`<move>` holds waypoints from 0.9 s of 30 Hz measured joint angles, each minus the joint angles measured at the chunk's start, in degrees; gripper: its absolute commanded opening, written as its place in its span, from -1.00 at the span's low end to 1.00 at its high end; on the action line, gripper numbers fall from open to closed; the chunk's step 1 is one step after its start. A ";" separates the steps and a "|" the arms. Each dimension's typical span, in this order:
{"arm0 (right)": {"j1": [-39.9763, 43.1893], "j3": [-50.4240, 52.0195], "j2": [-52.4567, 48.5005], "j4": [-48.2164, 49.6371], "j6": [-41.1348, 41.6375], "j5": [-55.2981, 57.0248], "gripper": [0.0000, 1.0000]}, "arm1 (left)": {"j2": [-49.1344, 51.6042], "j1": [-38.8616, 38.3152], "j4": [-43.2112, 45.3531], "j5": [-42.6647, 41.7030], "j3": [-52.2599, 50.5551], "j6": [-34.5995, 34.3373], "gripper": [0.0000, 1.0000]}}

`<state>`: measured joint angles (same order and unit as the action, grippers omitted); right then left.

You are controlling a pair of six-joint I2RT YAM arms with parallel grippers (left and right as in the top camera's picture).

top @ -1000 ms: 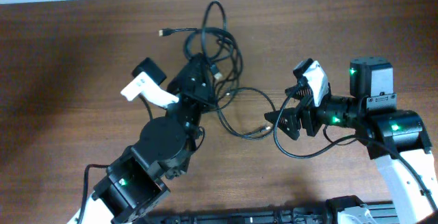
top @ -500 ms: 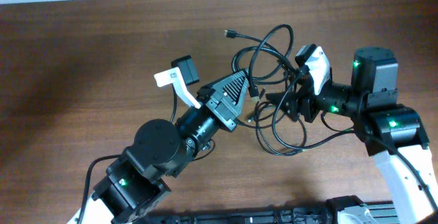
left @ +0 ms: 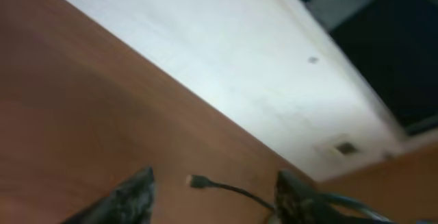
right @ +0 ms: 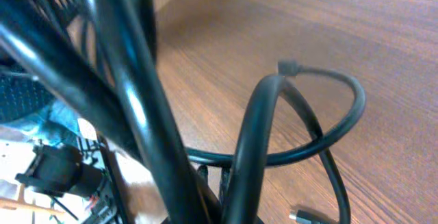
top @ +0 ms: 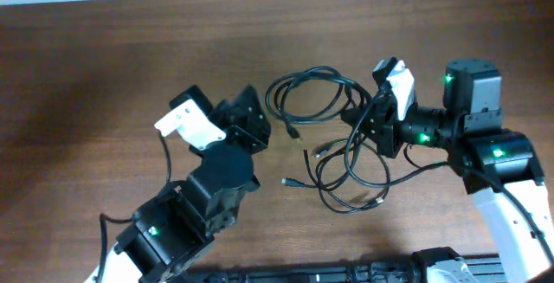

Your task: Untangle cables

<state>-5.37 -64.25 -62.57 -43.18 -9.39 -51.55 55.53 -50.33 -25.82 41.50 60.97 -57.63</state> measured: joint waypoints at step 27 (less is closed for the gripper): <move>0.00 -13.60 1.20 -7.82 -4.74 6.88 -0.92 | -6.64 0.00 0.55 -5.46 0.04 2.38 0.97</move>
<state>-5.37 -77.84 -61.36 -51.00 -14.13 -44.66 48.88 -50.33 -25.28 36.03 61.01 -55.24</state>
